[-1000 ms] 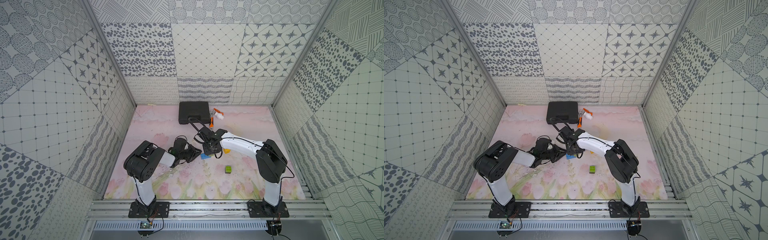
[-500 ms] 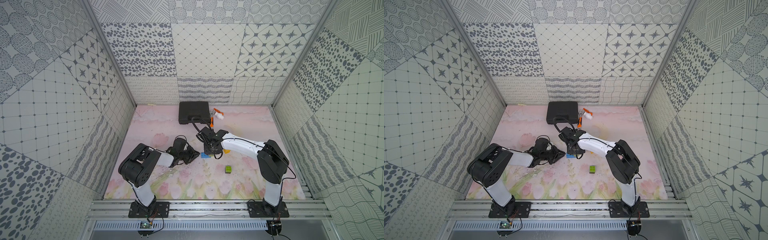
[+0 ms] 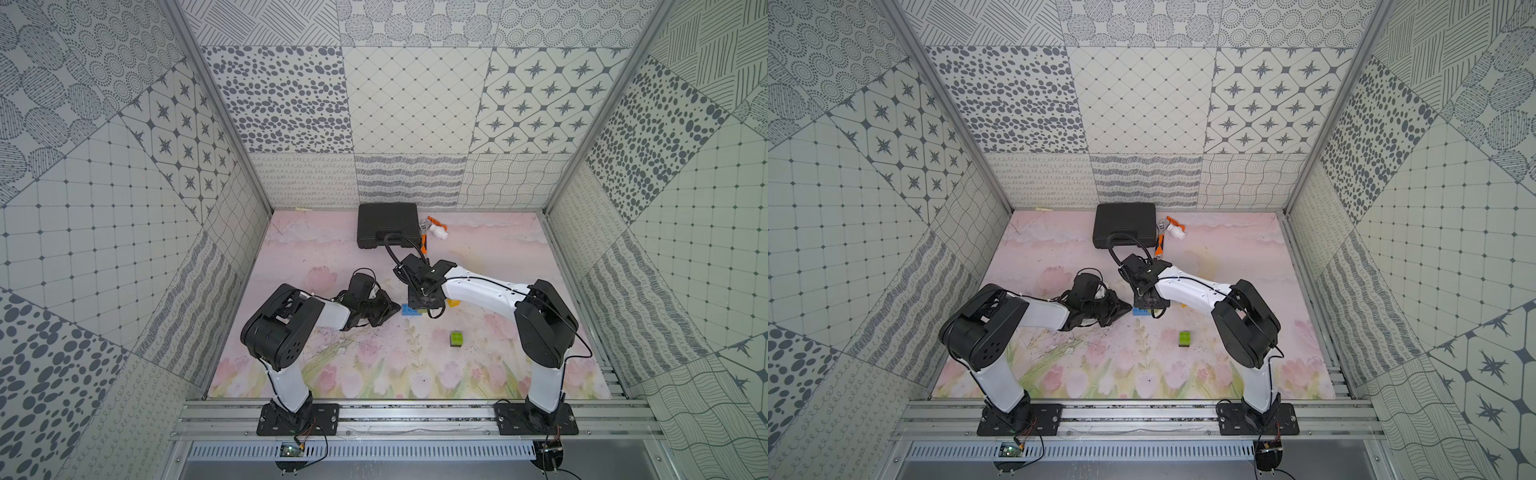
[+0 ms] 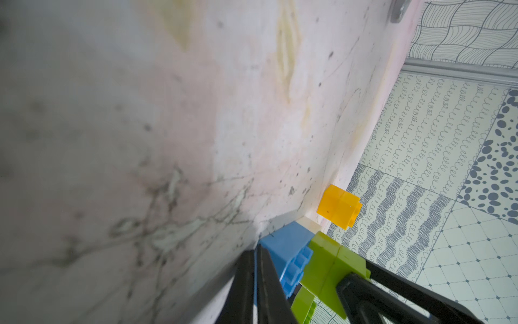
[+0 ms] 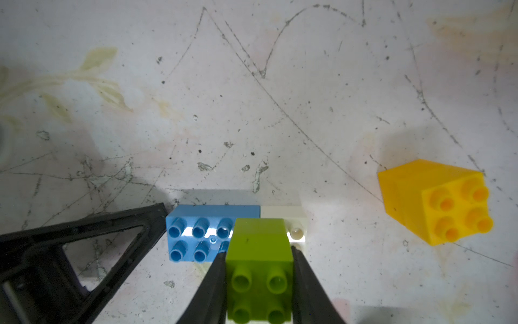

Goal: Assemble the number 4 with lego
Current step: Assemble the lego brick with the lego brick.

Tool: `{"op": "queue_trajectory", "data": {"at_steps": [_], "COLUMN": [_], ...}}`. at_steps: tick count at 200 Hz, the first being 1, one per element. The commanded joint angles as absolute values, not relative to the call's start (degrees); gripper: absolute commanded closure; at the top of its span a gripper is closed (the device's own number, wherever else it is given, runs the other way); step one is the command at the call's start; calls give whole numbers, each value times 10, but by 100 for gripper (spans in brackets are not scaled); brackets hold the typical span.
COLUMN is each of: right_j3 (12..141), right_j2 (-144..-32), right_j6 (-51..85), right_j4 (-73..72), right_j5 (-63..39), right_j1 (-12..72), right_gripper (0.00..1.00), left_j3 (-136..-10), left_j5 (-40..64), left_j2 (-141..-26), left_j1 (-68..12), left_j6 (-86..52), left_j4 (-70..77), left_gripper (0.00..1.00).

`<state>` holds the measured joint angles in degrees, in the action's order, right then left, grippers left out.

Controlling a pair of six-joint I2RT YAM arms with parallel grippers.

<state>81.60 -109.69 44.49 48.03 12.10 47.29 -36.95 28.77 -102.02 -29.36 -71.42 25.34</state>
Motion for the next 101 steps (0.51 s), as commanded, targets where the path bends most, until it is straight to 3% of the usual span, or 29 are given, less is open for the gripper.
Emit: {"op": "queue_trajectory", "data": {"at_steps": [1,54,76,101], "right_j3": [789,833,851,861], "right_j2": [-1118,-1098,-1086,-1052], "right_j6": [447,433,422,408], "right_j4": [544,560,568,571], "right_j5": [124,132,135,139], "right_j1": [472,471,472,475], "right_gripper": [75,48,28,14], "left_j3": [-361,-356,-354,-352], "left_j5": [228,228,230,228], "left_j2": [-1040,-1038,-1039,-1039], "left_j1": [-295,-295,-295,-295], "left_j6": [-698,-698,-699,-697], "left_j4": [76,81,87,88], "left_gripper": [91,92,92,92]}}
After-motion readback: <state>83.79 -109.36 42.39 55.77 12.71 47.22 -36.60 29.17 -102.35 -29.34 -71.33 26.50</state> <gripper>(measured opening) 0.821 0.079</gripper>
